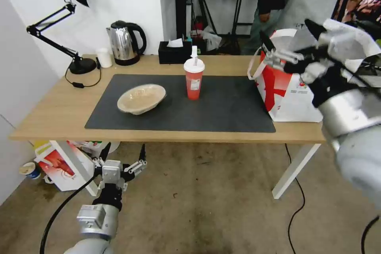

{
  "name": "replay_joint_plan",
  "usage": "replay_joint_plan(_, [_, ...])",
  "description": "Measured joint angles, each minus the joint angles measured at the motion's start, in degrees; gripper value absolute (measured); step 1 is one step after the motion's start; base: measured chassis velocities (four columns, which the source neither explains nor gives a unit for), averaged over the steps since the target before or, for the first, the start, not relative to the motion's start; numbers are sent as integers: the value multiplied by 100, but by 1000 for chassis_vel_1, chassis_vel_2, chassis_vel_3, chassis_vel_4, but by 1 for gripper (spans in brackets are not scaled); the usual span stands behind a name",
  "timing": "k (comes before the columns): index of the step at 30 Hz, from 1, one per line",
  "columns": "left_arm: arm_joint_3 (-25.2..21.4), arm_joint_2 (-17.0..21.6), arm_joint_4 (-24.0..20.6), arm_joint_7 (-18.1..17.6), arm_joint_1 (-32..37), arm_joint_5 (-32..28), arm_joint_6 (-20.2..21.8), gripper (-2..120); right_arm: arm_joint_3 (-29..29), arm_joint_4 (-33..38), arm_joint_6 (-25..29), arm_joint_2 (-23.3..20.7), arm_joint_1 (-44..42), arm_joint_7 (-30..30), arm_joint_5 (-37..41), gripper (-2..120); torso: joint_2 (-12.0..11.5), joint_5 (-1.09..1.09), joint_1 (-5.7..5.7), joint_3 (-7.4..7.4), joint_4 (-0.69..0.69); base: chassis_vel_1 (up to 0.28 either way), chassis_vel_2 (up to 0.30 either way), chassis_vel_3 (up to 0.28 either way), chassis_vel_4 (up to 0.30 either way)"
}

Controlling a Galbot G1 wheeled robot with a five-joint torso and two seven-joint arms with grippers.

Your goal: Pick up the trash from the table and place it into the takeout bag.

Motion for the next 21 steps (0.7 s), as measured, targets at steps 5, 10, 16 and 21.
replay_joint_plan(5, [0, 1, 0, 0, 0, 0, 0, 100, -34, -1, 622, 765, -1103, -93, -1245, 100, 0, 2, 0, 0, 0, 0, 0, 0, 0])
replay_joint_plan(10, [0, 1, 0, 0, 0, 0, 0, 100, -221, -2, 1430, 1182, -1943, 34, -2124, 100, 0, 2, 0, 0, -1, 0, 0, 0, 0])
replay_joint_plan(16, [0, 0, 0, 0, 0, 0, 0, 100, -415, -2, 2093, 1421, -2537, 267, -2734, 100, 0, 1, 0, 0, 0, 0, 0, 0, 0])
replay_joint_plan(21, [0, 0, 0, 0, 0, 0, 0, 100, -692, -2, 2538, 1520, -2904, 749, -3196, 100, 0, 1, 0, 0, 1, 0, 0, 0, 0])
